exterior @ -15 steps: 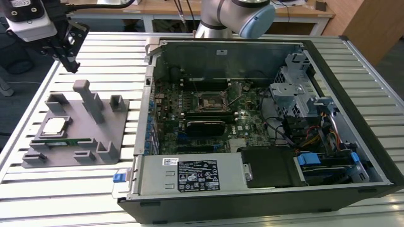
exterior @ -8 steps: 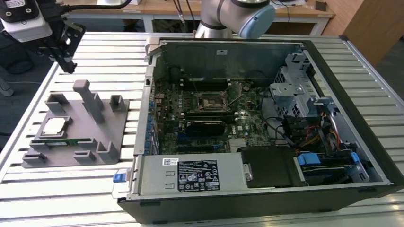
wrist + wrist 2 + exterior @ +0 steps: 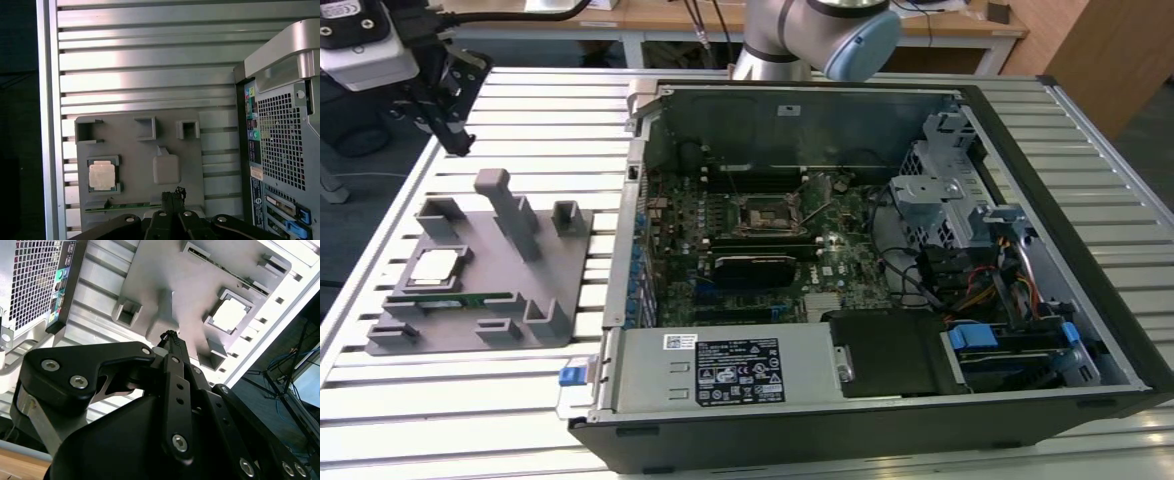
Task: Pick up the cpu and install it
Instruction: 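Reach for the cpu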
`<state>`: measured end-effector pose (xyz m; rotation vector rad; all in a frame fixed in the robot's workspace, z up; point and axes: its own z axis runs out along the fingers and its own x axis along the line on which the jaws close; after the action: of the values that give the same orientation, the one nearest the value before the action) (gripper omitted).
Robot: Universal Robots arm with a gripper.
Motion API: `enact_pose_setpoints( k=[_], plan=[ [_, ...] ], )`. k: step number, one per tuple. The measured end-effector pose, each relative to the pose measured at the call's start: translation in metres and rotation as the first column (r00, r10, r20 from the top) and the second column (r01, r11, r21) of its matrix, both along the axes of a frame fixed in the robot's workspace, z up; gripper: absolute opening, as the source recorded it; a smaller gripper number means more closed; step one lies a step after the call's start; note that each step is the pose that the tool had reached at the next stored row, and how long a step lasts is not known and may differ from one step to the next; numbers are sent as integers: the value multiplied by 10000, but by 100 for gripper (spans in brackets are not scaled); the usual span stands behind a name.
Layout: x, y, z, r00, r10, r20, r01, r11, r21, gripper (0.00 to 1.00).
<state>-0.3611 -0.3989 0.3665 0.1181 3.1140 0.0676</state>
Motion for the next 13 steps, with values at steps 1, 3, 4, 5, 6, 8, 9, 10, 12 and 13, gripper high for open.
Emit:
enact_pose_setpoints(
  k=[1, 3, 4, 5, 6, 8, 9, 10, 12, 13],
  plan=[
    [-9, 0, -1, 10000, 0, 0, 0, 10000, 0, 11],
    [-28, 0, -4, 10000, 0, -1, 0, 10000, 0, 11],
    [-38, 0, -5, 10000, 0, -1, 0, 10000, 0, 11],
    [-48, 0, -6, 10000, 0, 0, 0, 10000, 0, 11],
    [-59, 0, -7, 10000, 0, 0, 0, 10000, 0, 11],
    [-80, 0, -10, 10000, 0, -1, 0, 10000, 0, 11],
    [-89, 0, -11, 10000, 0, -2, 0, 10000, 0, 11],
    [-99, 0, -12, 10000, 0, -1, 0, 10000, 0, 11],
    [-118, 0, -15, 10000, 0, -1, 0, 10000, 0, 11],
    [-128, 0, -16, 10000, 0, -1, 0, 10000, 0, 11]
  ],
)
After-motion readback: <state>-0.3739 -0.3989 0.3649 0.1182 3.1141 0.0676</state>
